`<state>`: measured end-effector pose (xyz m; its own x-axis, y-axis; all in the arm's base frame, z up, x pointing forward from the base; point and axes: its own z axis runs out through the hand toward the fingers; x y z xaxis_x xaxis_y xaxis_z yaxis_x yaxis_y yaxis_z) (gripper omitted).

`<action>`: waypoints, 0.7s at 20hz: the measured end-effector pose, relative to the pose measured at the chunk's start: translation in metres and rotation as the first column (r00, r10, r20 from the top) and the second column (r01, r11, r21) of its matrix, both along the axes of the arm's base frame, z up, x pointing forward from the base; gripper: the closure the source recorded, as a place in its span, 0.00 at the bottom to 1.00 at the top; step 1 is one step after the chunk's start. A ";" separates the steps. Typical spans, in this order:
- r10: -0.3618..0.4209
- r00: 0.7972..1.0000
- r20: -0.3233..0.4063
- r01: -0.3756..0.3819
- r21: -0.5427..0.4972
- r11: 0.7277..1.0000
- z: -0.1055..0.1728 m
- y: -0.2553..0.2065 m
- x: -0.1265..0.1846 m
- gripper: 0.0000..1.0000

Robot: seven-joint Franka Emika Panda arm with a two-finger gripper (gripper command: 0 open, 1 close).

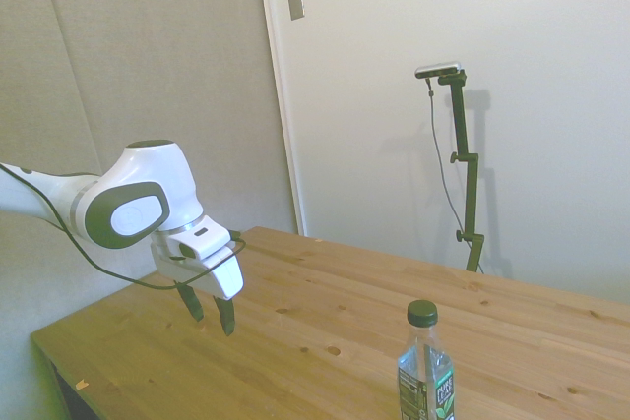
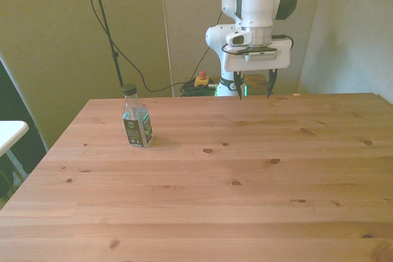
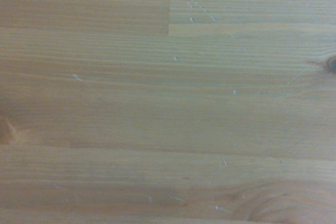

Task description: Knock down the bottle

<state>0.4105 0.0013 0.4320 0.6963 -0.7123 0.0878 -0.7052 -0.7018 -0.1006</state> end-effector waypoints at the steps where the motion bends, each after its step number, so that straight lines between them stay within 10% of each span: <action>1: -0.002 1.000 0.000 0.002 0.000 1.000 0.000 0.000 0.000 0.00; 14: -0.180 0.982 0.064 0.183 -0.048 0.982 0.025 -0.160 0.020 0.00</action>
<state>0.4302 -0.1585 0.4567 0.5485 -0.8194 0.1662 -0.8152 -0.5683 -0.1116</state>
